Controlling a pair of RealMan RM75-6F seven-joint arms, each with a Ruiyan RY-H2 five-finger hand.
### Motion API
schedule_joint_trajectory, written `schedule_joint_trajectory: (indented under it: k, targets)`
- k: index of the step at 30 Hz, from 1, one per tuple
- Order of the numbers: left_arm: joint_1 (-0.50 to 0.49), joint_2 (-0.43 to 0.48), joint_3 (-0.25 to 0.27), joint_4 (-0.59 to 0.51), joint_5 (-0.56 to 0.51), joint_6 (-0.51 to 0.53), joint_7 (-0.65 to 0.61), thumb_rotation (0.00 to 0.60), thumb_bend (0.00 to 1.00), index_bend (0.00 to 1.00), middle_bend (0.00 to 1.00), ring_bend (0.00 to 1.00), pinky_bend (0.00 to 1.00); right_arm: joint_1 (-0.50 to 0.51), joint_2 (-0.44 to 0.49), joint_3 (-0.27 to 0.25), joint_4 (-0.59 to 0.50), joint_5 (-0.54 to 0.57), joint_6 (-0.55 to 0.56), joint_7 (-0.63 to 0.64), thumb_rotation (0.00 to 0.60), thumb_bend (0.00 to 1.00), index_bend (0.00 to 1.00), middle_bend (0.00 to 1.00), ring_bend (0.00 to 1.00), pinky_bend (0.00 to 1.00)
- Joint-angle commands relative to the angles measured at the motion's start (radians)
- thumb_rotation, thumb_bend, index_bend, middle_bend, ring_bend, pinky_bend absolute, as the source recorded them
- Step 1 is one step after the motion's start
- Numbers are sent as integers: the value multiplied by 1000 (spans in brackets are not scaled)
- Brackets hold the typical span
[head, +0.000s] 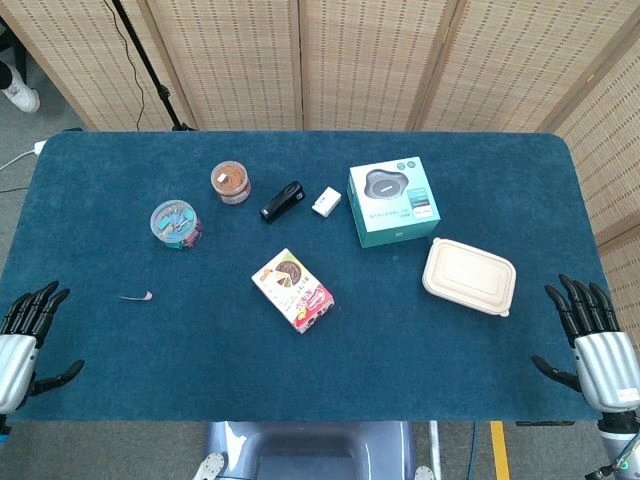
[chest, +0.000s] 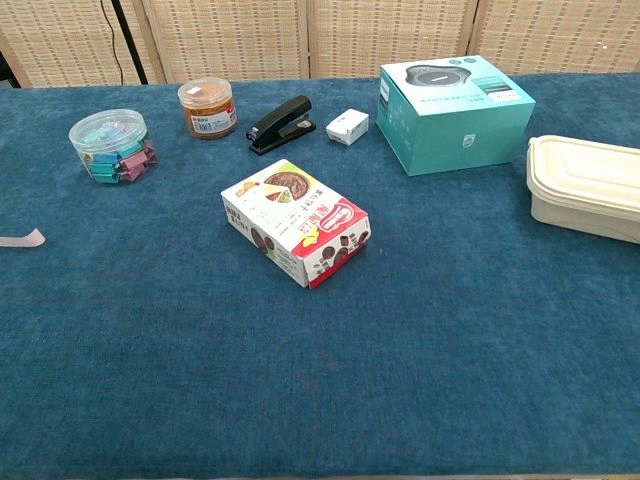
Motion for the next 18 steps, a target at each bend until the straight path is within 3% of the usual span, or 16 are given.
schedule_joint_trajectory:
  k: [1,6,12,18]
  targets:
    - [-6,-3,-5,3,-12,-14,-2,600,198,0,0,0,0,2,1,0,-2,-2,-9,6,600,0,0,0,0,0]
    - [-32,-22,-27,19,-42,-54,0,600,199,5,0,0,0,2,10,-1,-12,-9,-15,24,600,0,0,0,0,0]
    - [-89,-103,-84,103,-116,-123,-21,600,199,183,0,0,0,-3,15,-3,-14,-14,-18,28,600,0,0,0,0,0]
    - [-158,-228,-140,226,-198,-202,11,600,205,286,0,0,0,-1,30,-4,-14,-19,-27,71,600,0,0,0,0,0]
